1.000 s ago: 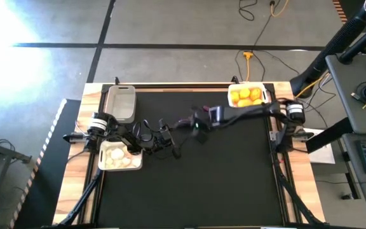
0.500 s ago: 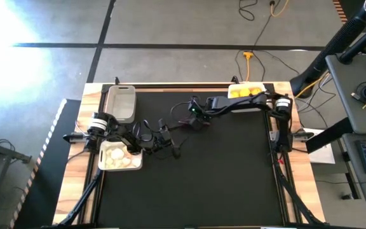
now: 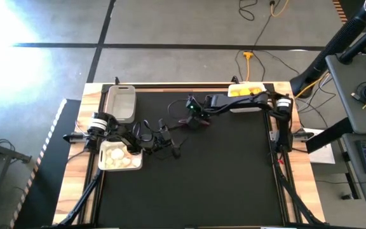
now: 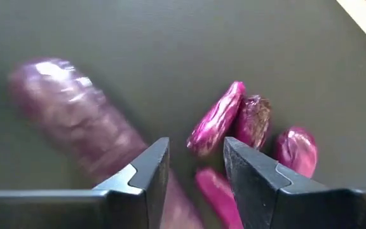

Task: Sort produce into baskets
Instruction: Put the violet eggplant into the gray bin

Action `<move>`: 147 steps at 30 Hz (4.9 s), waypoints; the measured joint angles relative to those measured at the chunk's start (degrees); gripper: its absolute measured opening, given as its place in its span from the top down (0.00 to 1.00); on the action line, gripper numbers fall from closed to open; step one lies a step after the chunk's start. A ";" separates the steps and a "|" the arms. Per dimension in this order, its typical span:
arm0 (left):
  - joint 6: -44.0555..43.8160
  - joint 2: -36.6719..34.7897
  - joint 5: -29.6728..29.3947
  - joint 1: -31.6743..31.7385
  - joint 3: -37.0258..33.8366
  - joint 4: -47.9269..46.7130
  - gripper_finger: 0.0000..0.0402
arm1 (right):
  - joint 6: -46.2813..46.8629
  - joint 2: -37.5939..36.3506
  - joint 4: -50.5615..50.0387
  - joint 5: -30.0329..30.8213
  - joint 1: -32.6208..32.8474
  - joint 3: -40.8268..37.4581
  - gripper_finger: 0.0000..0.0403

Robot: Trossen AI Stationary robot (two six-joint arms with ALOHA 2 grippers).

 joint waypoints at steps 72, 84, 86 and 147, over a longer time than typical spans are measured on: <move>-8.81 1.51 29.83 19.68 23.10 -64.34 0.39 | -4.90 0.00 63.73 15.61 37.10 -45.86 0.83; -11.88 -13.27 29.39 17.93 22.75 -84.51 0.64 | -13.79 0.02 69.81 17.11 36.49 -45.91 0.83; -13.77 -17.89 26.47 16.40 22.67 -89.61 0.64 | -15.63 0.02 70.88 17.51 36.20 -45.93 0.83; -47.95 -31.82 10.71 37.15 31.85 -147.41 0.30 | -14.32 1.90 78.07 7.24 31.27 -42.34 0.85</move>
